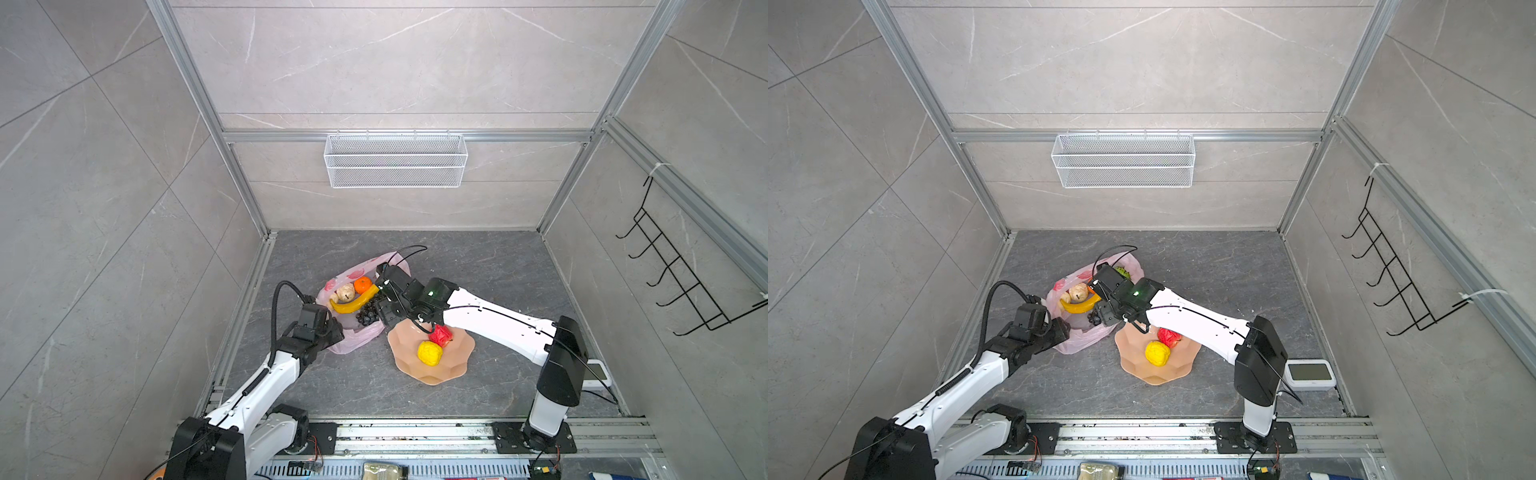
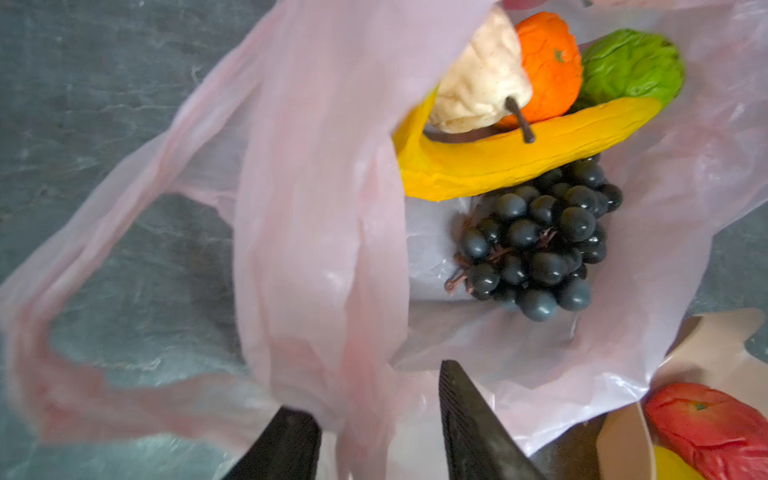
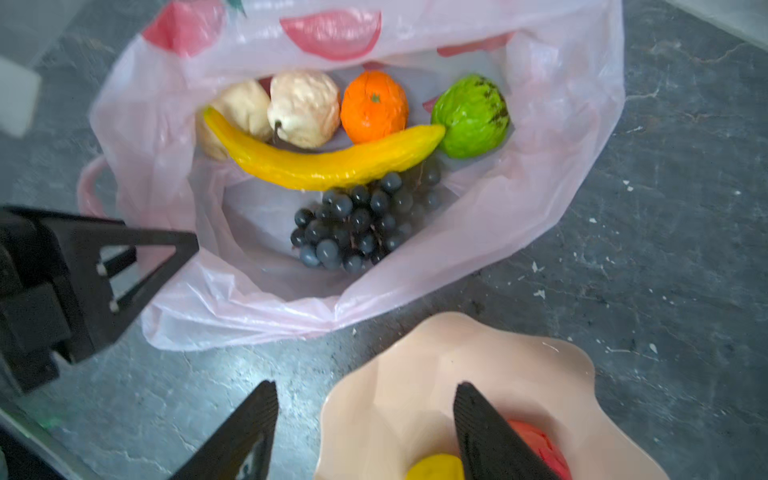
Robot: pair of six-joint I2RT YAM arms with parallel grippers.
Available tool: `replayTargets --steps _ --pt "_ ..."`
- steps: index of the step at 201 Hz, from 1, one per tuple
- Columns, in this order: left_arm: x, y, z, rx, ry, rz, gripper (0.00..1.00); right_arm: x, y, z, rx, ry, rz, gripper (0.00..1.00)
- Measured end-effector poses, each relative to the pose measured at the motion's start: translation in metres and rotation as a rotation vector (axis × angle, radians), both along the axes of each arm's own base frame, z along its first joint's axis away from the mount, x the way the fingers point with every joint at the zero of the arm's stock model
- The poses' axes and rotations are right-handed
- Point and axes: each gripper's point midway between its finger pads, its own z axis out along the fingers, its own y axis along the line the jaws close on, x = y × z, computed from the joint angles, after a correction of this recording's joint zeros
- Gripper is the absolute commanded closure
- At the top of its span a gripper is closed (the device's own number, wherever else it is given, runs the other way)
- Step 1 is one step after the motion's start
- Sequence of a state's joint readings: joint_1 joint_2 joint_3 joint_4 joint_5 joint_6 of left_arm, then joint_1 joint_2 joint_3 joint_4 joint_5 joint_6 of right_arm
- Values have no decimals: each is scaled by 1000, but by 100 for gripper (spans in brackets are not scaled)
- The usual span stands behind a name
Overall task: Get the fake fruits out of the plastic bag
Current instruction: 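Reach the right gripper into the bag while the left gripper shifts its bag hold farther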
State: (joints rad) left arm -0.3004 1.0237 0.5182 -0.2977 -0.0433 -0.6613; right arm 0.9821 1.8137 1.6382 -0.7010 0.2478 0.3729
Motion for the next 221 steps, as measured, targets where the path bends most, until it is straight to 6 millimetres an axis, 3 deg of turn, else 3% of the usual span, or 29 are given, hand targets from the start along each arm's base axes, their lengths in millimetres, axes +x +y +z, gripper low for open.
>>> replayTargets --steps 17,43,84,117,156,221 --pt "-5 5 8 13 14 24 40 8 3 7 42 -26 -38 32" --pt "-2 14 36 40 -24 61 37 28 5 10 116 -40 -121 32" --pt "30 22 77 150 -74 72 33 70 -3 -15 207 2 -296 32" --pt "64 16 60 296 -2 4 27 100 -14 -44 272 58 -432 31" --pt "76 15 32 453 74 -76 24 123 -13 -60 332 94 -526 30" --pt "104 25 60 560 -8 -31 19 147 13 -66 412 114 -575 30"
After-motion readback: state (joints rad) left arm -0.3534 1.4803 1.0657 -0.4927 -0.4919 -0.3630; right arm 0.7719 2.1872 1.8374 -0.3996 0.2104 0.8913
